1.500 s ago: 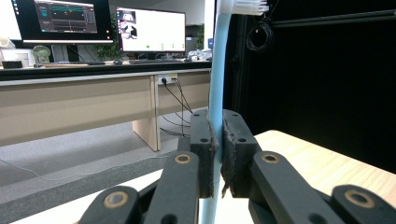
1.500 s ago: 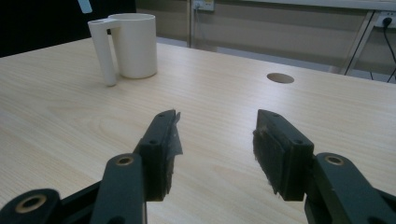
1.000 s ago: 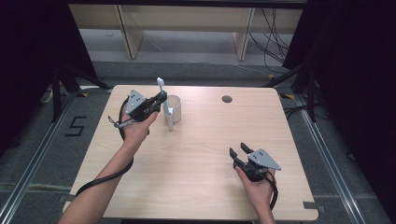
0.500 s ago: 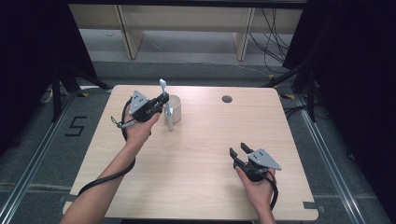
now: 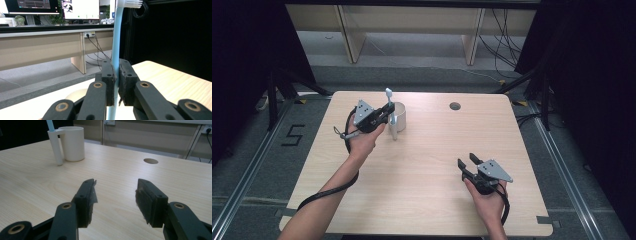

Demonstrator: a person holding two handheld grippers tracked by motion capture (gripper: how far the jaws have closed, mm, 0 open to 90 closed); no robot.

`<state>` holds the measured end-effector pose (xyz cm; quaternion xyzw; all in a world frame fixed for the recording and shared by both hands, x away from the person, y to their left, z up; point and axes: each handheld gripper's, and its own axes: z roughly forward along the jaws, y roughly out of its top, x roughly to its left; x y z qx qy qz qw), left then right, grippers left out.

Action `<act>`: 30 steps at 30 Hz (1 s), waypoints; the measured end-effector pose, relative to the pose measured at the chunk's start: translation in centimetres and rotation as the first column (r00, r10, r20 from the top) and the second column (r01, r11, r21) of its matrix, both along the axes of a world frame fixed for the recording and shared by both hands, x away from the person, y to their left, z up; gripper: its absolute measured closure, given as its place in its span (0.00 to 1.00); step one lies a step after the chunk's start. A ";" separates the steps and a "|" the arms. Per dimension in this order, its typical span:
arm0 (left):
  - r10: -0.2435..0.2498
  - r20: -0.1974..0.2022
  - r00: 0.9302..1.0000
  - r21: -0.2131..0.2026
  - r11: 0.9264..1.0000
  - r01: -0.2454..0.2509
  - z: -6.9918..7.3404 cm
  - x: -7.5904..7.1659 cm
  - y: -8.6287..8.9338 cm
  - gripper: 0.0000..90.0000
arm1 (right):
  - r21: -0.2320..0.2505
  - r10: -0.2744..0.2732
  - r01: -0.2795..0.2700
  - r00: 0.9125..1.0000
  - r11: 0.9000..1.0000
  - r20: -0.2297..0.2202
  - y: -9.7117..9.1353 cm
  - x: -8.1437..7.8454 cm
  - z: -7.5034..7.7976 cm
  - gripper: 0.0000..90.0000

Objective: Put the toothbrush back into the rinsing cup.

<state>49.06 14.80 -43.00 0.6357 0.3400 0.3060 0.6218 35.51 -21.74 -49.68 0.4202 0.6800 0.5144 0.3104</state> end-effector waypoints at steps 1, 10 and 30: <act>0.000 -0.002 1.000 0.002 1.000 0.000 -0.1 0.0 0.0 0.93 | -0.001 0.000 0.000 1.000 1.000 0.000 0.0 0.0 0.0 0.55; 0.005 -0.017 1.000 0.005 1.000 -0.005 -0.9 0.0 -0.2 0.93 | -0.009 0.006 -0.006 1.000 1.000 -0.004 0.0 0.1 -0.1 0.55; 0.017 -0.052 0.998 0.033 0.999 -0.015 -2.7 0.3 -0.3 0.92 | -0.022 0.001 -0.002 1.000 1.000 -0.003 -0.1 0.1 0.0 0.54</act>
